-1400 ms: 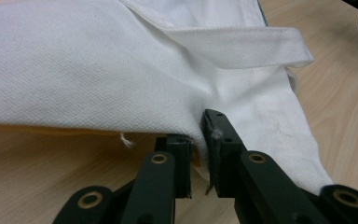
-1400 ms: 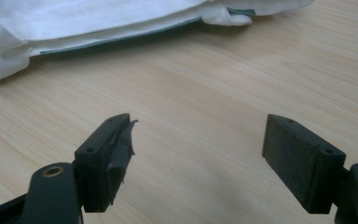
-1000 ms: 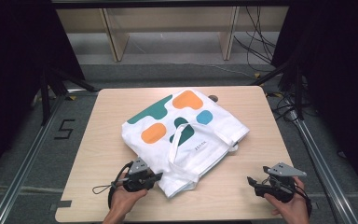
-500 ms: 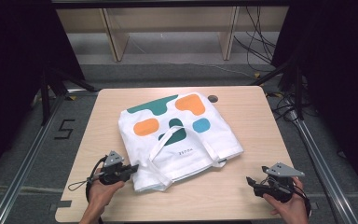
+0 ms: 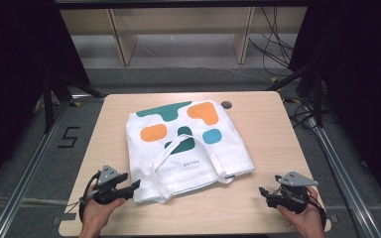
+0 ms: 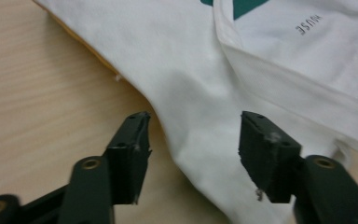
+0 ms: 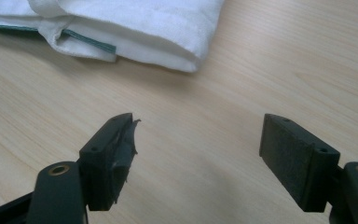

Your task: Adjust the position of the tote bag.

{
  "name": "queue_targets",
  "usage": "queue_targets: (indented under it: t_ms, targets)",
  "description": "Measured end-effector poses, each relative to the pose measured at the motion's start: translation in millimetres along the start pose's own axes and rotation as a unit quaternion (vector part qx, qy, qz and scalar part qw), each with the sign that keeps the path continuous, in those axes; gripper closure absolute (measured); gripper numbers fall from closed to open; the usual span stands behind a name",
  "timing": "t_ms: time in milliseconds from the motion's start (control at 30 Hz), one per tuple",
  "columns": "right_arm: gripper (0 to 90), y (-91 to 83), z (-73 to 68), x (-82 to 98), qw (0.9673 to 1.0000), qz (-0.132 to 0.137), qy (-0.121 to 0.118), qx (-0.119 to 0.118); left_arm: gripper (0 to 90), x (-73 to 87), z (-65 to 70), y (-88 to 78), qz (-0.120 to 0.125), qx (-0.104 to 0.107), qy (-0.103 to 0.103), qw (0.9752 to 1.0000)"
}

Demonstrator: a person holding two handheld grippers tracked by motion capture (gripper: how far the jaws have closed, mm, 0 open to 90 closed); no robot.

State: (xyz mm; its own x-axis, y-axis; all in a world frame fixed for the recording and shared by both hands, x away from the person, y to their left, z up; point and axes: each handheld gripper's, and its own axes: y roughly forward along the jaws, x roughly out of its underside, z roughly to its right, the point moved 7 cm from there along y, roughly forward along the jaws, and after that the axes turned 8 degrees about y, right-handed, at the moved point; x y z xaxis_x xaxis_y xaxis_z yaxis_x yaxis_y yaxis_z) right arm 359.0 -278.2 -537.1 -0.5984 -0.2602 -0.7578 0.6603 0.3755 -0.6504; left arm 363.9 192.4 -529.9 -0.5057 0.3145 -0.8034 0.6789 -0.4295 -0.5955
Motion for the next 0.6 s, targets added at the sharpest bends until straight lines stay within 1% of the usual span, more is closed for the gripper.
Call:
queue_targets:
  t_ms: [33,67,100,133,167,200,233,267,300,333,367,400,433,467,500,533,567,600]
  targets:
    - [27.5,-0.1,0.0,-0.2,1.0,0.002,0.002,0.001,34.2,8.9,7.8,-8.0,-0.021,0.002,0.003,0.9998]
    - [27.5,-0.1,0.0,-0.2,1.0,0.002,0.002,0.001,32.5,8.9,7.8,-8.0,-0.021,0.002,0.003,0.9998]
    - [27.5,-1.2,-1.2,0.0,0.9999,-0.002,0.01,0.002,31.3,15.8,17.9,-14.7,-0.029,0.016,0.014,0.9994]
    - [27.5,-1.2,-1.2,0.0,0.9999,-0.002,0.01,0.002,30.0,15.8,17.9,-14.7,-0.029,0.016,0.014,0.9994]
    - [27.5,-1.0,-1.2,0.5,1.0,-0.002,0.009,0.001,29.2,21.8,23.7,-20.2,-0.045,0.011,0.03,0.9985]
    - [27.5,-1.1,-1.5,0.7,0.9999,-0.003,0.011,0.001,29.0,21.8,23.7,-20.2,-0.045,0.011,0.03,0.9985]
    - [27.4,-1.1,-1.8,0.8,0.9999,-0.003,0.011,0.0,29.0,27.8,24.9,-22.7,-0.064,0.005,0.055,0.9964]
    - [27.4,-1.1,-1.8,0.8,0.9999,-0.003,0.011,0.0,29.0,27.8,24.9,-22.7,-0.064,0.005,0.055,0.9964]
    - [27.5,-1.2,-1.7,0.5,0.9999,-0.001,0.01,0.0,29.0,32.5,26.2,-22.5,-0.083,0.007,0.054,0.9951]
    - [27.5,-1.7,-0.5,-0.4,1.0,0.006,0.004,0.005,28.9,36.9,27.0,-19.8,-0.092,0.003,0.062,0.9939]
    - [27.5,-1.6,0.0,-0.3,1.0,0.006,0.005,0.005,28.9,39.2,28.7,-17.9,-0.098,0.006,0.057,0.9935]
    - [27.5,-1.6,0.0,-0.3,1.0,0.006,0.005,0.005,29.1,39.2,28.7,-17.9,-0.098,0.006,0.057,0.9935]
    - [27.5,-1.6,-0.1,-0.2,1.0,0.005,0.006,0.004,29.3,40.2,29.8,-14.6,-0.103,-0.003,0.063,0.9927]
    - [27.5,-1.7,0.0,-0.3,1.0,0.005,0.006,0.005,29.5,40.2,29.8,-14.6,-0.103,-0.003,0.063,0.9927]
    - [27.5,-1.5,-0.2,-0.3,1.0,0.005,0.006,0.004,29.6,39.1,29.9,-14.1,-0.103,-0.005,0.069,0.9922]
    - [27.5,-1.8,-1.3,0.0,0.9999,0.004,0.01,0.004,29.4,38.3,29.6,-12.4,-0.104,-0.014,0.075,0.9916]
    - [27.4,-1.6,-0.6,-0.4,1.0,0.006,0.004,0.005,29.1,38.3,29.6,-12.4,-0.104,-0.014,0.075,0.9916]
    - [27.5,-1.4,-0.5,-0.4,0.9999,0.007,0.005,0.007,29.5,37.6,29.8,-10.1,-0.1,-0.018,0.075,0.992]
